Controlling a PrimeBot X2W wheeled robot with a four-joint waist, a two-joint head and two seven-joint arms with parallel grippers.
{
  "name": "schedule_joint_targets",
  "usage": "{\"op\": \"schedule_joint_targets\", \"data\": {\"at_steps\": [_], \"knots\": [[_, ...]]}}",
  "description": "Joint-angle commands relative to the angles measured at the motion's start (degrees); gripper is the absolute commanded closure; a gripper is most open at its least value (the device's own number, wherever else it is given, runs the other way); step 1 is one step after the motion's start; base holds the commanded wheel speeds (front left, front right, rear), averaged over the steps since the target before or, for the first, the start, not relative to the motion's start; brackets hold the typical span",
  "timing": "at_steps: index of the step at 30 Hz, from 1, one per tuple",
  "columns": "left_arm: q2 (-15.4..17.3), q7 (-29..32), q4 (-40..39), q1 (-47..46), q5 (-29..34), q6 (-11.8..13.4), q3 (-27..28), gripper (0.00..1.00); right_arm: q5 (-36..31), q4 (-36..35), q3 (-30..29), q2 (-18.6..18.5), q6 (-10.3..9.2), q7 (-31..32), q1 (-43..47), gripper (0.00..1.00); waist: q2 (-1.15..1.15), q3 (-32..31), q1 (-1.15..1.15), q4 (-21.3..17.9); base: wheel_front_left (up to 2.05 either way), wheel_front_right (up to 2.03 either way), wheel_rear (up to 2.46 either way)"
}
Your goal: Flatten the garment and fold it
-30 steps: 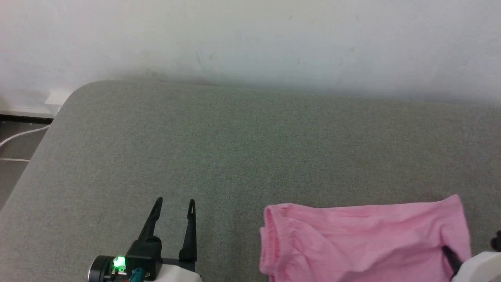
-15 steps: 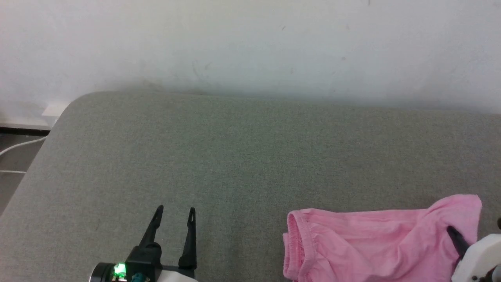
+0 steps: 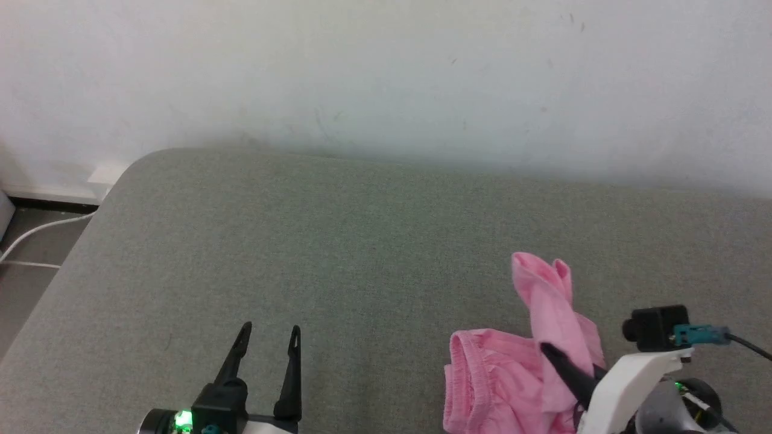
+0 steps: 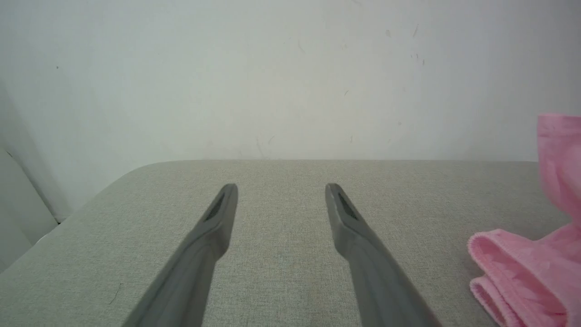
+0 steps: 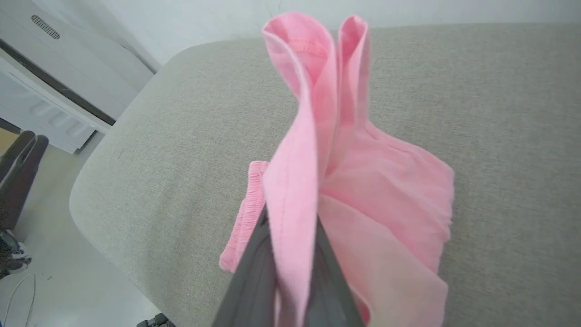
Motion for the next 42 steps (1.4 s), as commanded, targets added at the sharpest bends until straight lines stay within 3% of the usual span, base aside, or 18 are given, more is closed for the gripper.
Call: {"op": "schedule_joint_targets", "data": {"at_steps": [1, 8, 12, 13, 14, 23, 29, 36, 42], "knots": [[-0.17, -0.32, 0.0, 0.62, 0.64, -0.34, 0.31, 0.0, 0.42, 0.01, 0.55, 0.63, -0.04, 0.14, -0.2, 1.0, 0.0, -0.14, 0.0, 0.75, 0.0, 0.0, 0.0], [-0.49, -0.33, 0.34, 0.14, 1.33, -1.26, 0.53, 0.0, -2.24, 8.06, 6.67, 2.96, -0.04, -2.02, -2.74, 1.0, 0.0, 1.0, 0.0, 4.36, 0.0, 0.0, 0.0], [-0.74, -0.33, 0.5, -0.43, 1.54, -1.43, 0.5, 0.0, -4.44, 12.1, 8.69, 2.52, -0.04, -3.35, -4.07, 1.0, 0.0, 1.79, 0.0, 5.59, 0.0, 0.0, 0.0], [-0.81, -0.33, 0.53, -0.56, 1.57, -1.48, 0.53, 0.0, -5.36, 13.4, 9.51, 2.08, -0.04, -3.81, -4.57, 0.79, 0.0, 2.01, 0.0, 5.89, 0.0, 0.0, 0.0], [-0.88, -0.33, 0.56, -0.68, 1.6, -1.52, 0.56, 0.0, -6.08, 14.63, 10.34, 1.69, -0.04, -4.36, -5.07, 0.0, 0.0, 2.26, 0.0, 6.16, 0.0, 0.0, 0.0], [-1.49, -0.33, 0.91, -1.49, 2.05, -1.66, 0.57, 0.0, -6.53, 23.54, 18.44, -1.24, -0.04, -5.06, -8.0, 0.0, 0.0, 3.3, 0.0, 6.85, 0.0, 0.0, 0.0], [-1.77, -0.33, 1.43, -2.01, 2.35, -1.66, 0.45, 0.0, -4.12, 25.55, 21.5, -2.33, -0.04, -7.44, -10.18, 0.0, 0.0, 2.75, 0.0, 5.58, 0.0, 0.0, 0.0], [-1.44, -0.33, 1.3, -1.29, 2.4, -1.77, 1.13, 0.0, 1.38, 18.83, 23.23, -5.4, -0.04, -9.32, -12.37, 0.0, 0.0, 0.59, 0.0, 2.06, 0.0, 0.0, 0.0], [-1.39, -0.33, 0.61, -0.78, 2.12, -1.87, 1.83, 0.0, 1.83, 9.74, 17.51, -10.12, -0.04, -11.89, -13.87, 0.0, 0.0, -0.6, 0.0, -1.67, 0.0, 0.0, 0.0]]}}
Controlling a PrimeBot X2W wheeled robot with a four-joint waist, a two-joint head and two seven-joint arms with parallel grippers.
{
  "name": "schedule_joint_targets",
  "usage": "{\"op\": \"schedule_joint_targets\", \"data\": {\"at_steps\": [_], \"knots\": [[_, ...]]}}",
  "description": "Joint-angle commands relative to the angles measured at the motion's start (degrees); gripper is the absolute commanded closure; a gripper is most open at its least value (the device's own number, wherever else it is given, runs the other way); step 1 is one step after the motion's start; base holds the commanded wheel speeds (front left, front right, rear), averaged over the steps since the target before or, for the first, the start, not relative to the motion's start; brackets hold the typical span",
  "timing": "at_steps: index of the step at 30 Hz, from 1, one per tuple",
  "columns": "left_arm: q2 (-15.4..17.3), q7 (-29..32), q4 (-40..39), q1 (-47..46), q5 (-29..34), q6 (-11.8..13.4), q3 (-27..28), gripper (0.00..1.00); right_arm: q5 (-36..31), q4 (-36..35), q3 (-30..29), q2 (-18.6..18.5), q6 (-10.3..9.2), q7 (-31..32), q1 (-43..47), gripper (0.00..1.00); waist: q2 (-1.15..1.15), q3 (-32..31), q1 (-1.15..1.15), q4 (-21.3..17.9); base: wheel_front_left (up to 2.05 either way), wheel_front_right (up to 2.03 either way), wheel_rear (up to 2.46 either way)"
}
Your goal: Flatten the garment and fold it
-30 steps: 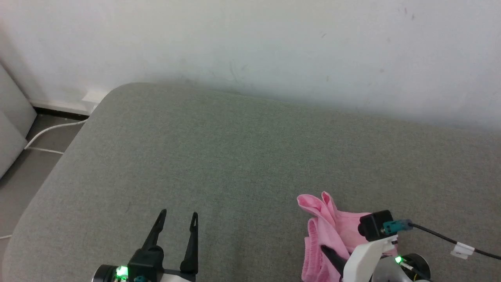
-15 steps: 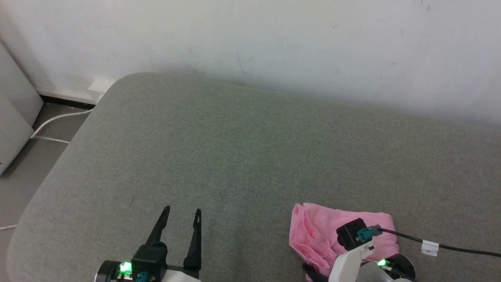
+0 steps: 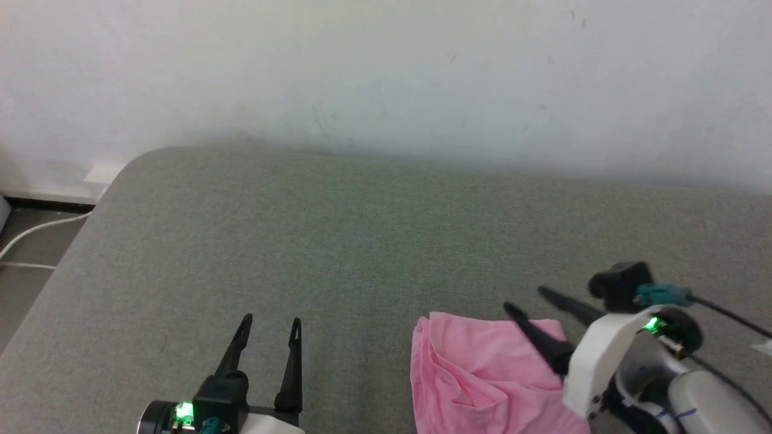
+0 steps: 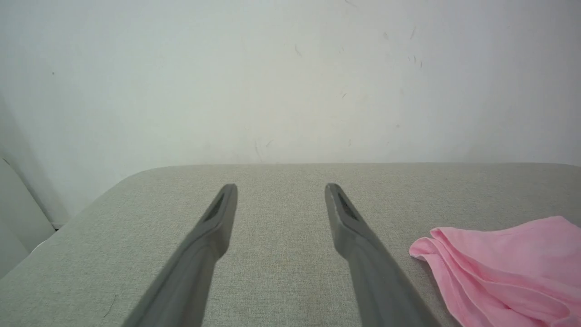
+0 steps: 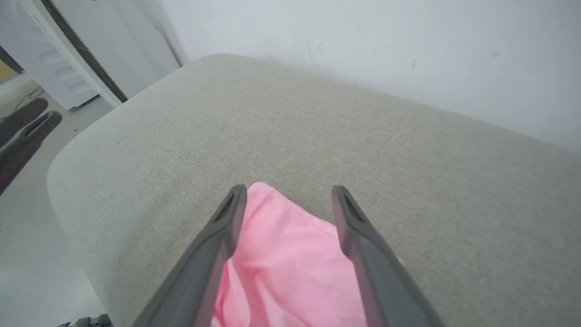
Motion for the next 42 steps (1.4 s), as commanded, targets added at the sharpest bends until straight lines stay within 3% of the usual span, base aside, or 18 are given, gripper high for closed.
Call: {"op": "schedule_joint_targets", "data": {"at_steps": [1, 9, 12, 17, 26, 35, 38, 42], "knots": [[0.02, -0.31, -0.32, 0.42, 0.18, -0.31, 0.35, 0.0, -1.23, -1.52, -1.82, -1.14, -0.05, -1.5, -1.31, 0.0, 0.0, -1.04, 0.0, -2.6, 0.0, 0.0, 0.0], [-0.61, -0.32, -1.21, 0.04, -0.42, -0.36, 0.56, 0.0, -15.54, -4.16, -14.36, -5.88, -0.05, -14.26, -0.52, 0.0, 0.0, -0.21, 0.0, -6.21, 0.0, 0.0, 0.0], [-0.83, -0.32, -1.49, 0.01, -0.49, -0.24, 0.62, 0.0, -18.98, -4.16, -18.99, -4.25, -0.05, -19.54, 2.05, 0.0, 0.0, 0.16, 0.0, -6.92, 0.0, 0.0, 0.0], [-1.06, -0.32, -2.09, 0.35, -0.58, -0.28, 0.79, 0.0, -20.13, -5.51, -25.29, 2.23, -0.05, -26.39, 7.53, 0.0, 0.0, 0.8, 0.0, -7.46, 0.0, 0.0, 0.0], [-1.44, -0.32, -3.91, 1.98, -1.14, -0.16, 1.84, 0.0, -21.65, -6.75, -25.92, 8.07, -0.05, -32.87, 13.75, 0.0, 0.0, 1.56, 0.0, -7.75, 0.0, 0.0, 0.0], [-1.77, -0.32, -4.39, 2.03, -0.8, -0.57, 1.53, 0.0, -20.52, -7.06, -24.49, 7.52, -0.05, -30.88, 14.17, 0.0, 0.0, 2.11, 0.0, -6.85, 0.0, 0.0, 0.0], [-1.85, -0.32, -4.26, 1.45, -0.6, -0.78, 1.2, 0.0, -17.44, -7.52, -22.25, 5.38, -0.05, -25.13, 14.43, 0.0, 0.0, 2.82, 0.0, -6.31, 0.0, 0.0, 0.0], [-1.94, -0.32, -3.87, 0.6, -0.3, -0.92, 0.74, 0.0, -9.58, -8.58, -18.11, 1.33, -0.05, -13.03, 14.73, 0.0, 0.0, 4.33, 0.0, -5.56, 0.0, 0.0, 0.0]]}}
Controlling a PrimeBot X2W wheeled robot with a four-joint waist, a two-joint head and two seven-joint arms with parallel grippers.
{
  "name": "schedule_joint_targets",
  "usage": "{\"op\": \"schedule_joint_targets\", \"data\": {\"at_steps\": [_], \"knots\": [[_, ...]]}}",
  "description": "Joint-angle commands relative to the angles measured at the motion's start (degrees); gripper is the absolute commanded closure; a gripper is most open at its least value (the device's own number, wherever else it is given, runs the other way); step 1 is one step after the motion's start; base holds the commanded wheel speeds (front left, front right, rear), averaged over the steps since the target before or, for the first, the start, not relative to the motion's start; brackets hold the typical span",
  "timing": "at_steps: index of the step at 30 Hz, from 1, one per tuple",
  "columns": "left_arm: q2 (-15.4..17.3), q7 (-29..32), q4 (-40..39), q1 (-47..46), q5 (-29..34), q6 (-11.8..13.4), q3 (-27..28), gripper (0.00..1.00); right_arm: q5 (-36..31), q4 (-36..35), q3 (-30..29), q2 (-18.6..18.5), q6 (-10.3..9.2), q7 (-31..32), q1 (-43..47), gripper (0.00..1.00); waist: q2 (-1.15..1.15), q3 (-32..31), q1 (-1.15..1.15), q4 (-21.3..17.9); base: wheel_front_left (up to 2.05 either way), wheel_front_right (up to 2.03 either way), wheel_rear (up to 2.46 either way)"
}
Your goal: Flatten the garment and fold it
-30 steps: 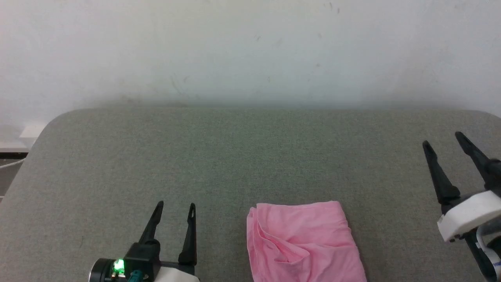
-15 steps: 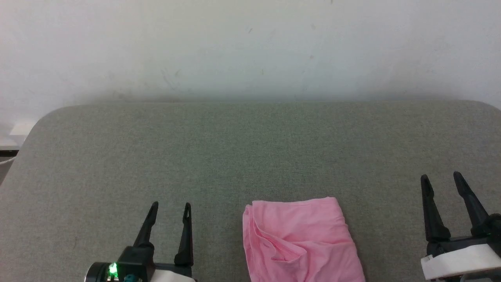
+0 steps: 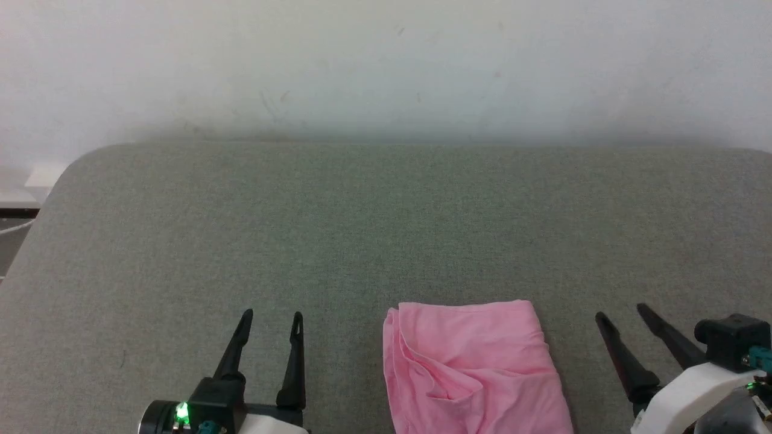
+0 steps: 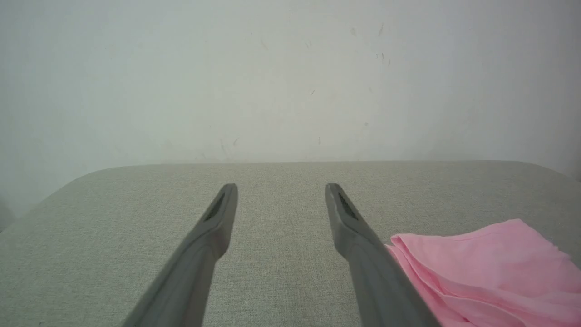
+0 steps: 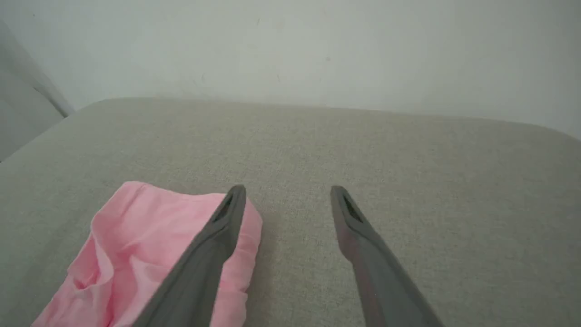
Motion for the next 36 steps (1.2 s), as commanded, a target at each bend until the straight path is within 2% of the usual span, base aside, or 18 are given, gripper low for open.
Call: {"op": "schedule_joint_targets", "data": {"at_steps": [1, 4, 5, 7, 12, 18, 25, 26, 28, 31, 36], "knots": [[-0.27, -0.27, 0.17, -1.28, 0.37, -0.39, -0.23, 0.0, 4.24, -0.77, 1.07, -1.57, -0.04, 5.02, 0.58, 0.0, 0.0, 1.39, 0.0, 0.78, 0.0, 0.0, 0.0], [-0.33, -0.27, 0.47, -1.87, 0.58, -0.34, -0.5, 0.0, 11.58, -1.61, 3.39, -3.99, -0.04, 14.82, 0.24, 0.0, 0.0, 2.84, 0.0, 1.39, 0.0, 0.0, 0.0], [-0.33, -0.27, 0.47, -1.87, 0.58, -0.34, -0.5, 0.0, 11.58, -1.61, 3.39, -3.99, -0.04, 14.82, 0.24, 0.0, 0.0, 2.84, 0.0, 1.39, 0.0, 0.0, 0.0], [-0.36, -0.27, 0.72, -2.39, 0.72, -0.35, -0.78, 0.0, 15.2, -1.71, 4.15, -5.08, -0.04, 20.25, -0.45, 0.0, 0.0, 3.72, 0.0, 1.92, 0.0, 0.0, 0.0], [-0.45, -0.27, 1.38, -3.9, 1.01, -0.35, -1.86, 0.0, 21.34, 1.27, 4.58, -4.4, -0.04, 28.91, -2.86, 0.0, 0.0, 5.83, 0.0, 3.79, 0.0, 0.0, 0.0], [-0.52, -0.27, 2.25, -5.57, 1.23, -0.06, -2.76, 0.0, 21.88, 7.39, 6.95, -3.38, -0.04, 31.8, -6.24, 0.0, 0.0, 7.7, 0.0, 6.02, 0.0, 0.0, 0.0], [-0.56, -0.27, 3.09, -6.14, 1.34, 0.13, -3.42, 0.0, 20.71, 14.2, 11.95, -1.57, -0.04, 29.58, -9.02, 0.0, 0.0, 8.17, 0.0, 7.61, 0.0, 0.0, 0.0], [-0.56, -0.27, 3.18, -6.12, 1.31, 0.17, -3.49, 0.0, 20.19, 15.13, 13.04, -1.67, -0.04, 29.25, -9.27, 0.38, 0.0, 8.08, 0.0, 7.72, 0.0, 0.0, 0.0], [-0.57, -0.27, 3.35, -6.03, 1.26, 0.29, -3.62, 0.0, 19.18, 16.65, 14.62, -1.93, -0.04, 27.6, -9.89, 1.0, 0.0, 7.83, 0.0, 7.78, 0.0, 0.0, 0.0], [-0.58, -0.27, 3.48, -5.98, 1.16, 0.43, -3.77, 0.0, 18.1, 18.15, 16.24, -2.52, -0.04, 24.99, -11.16, 1.0, 0.0, 7.2, 0.0, 7.22, 0.0, 0.0, 0.0], [-0.59, -0.27, 3.31, -6.16, 1.26, 0.2, -4.15, 0.0, 13.0, 17.53, 18.66, -6.5, -0.04, 21.39, -14.67, 1.0, 0.0, 5.87, 0.0, 4.42, 0.0, 0.0, 0.0]]}}
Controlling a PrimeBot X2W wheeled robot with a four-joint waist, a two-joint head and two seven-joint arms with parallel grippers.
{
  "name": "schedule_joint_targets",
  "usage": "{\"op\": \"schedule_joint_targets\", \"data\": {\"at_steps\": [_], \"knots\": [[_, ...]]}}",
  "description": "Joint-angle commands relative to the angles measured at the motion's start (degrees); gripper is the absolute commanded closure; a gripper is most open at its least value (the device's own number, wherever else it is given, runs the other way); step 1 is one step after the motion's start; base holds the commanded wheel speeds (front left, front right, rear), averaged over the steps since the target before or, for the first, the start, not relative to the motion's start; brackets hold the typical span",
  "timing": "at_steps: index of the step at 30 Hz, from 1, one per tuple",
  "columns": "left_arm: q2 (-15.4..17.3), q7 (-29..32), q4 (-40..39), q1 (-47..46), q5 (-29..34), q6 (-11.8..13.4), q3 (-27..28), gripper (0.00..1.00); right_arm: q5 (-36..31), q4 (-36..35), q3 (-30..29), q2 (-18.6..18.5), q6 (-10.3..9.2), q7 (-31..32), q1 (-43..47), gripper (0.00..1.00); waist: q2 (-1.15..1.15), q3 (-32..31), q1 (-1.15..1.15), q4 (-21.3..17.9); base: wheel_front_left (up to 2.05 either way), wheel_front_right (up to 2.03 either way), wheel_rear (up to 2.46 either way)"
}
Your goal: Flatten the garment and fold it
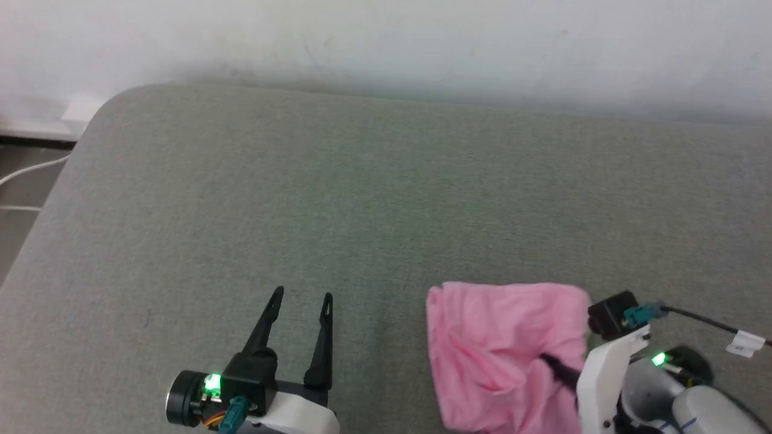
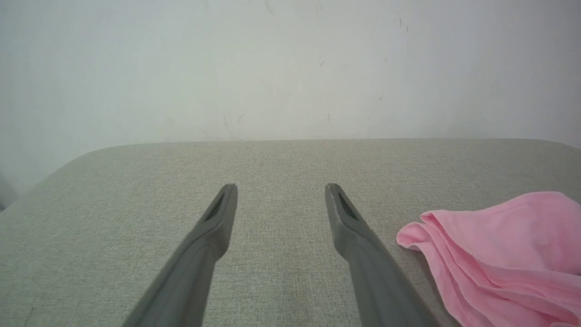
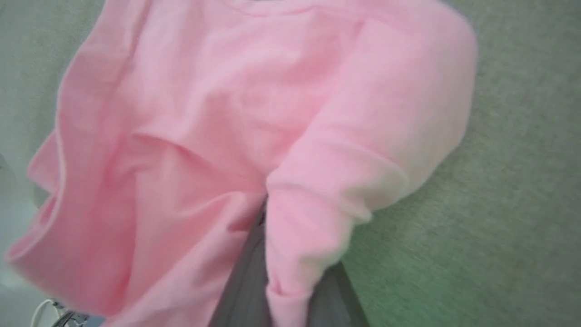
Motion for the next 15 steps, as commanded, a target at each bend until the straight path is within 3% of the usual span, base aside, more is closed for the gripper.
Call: {"op": "schedule_joint_targets", "data": {"at_steps": [1, 8, 15], "knots": [[-0.24, -0.27, -0.1, -0.81, 0.31, -0.02, -0.19, 0.0, -2.03, -0.09, 0.25, -2.23, -0.19, -0.35, -1.64, 1.0, 0.0, -0.99, 0.0, -2.4, 0.0, 0.0, 0.0], [-0.27, -0.27, -0.79, -1.96, 0.22, -0.16, -2.39, 0.0, -9.6, -6.81, 6.74, -13.13, -0.19, 2.84, -8.7, 1.0, 0.0, 0.22, 0.0, -11.68, 0.0, 0.0, 0.0], [-0.29, -0.27, -0.02, -7.01, 0.46, -0.32, -6.87, 0.0, -10.71, -9.94, 13.26, -26.86, -0.19, 3.18, -17.12, 1.0, 0.0, 6.24, 0.0, -20.17, 0.0, 0.0, 0.0]]}}
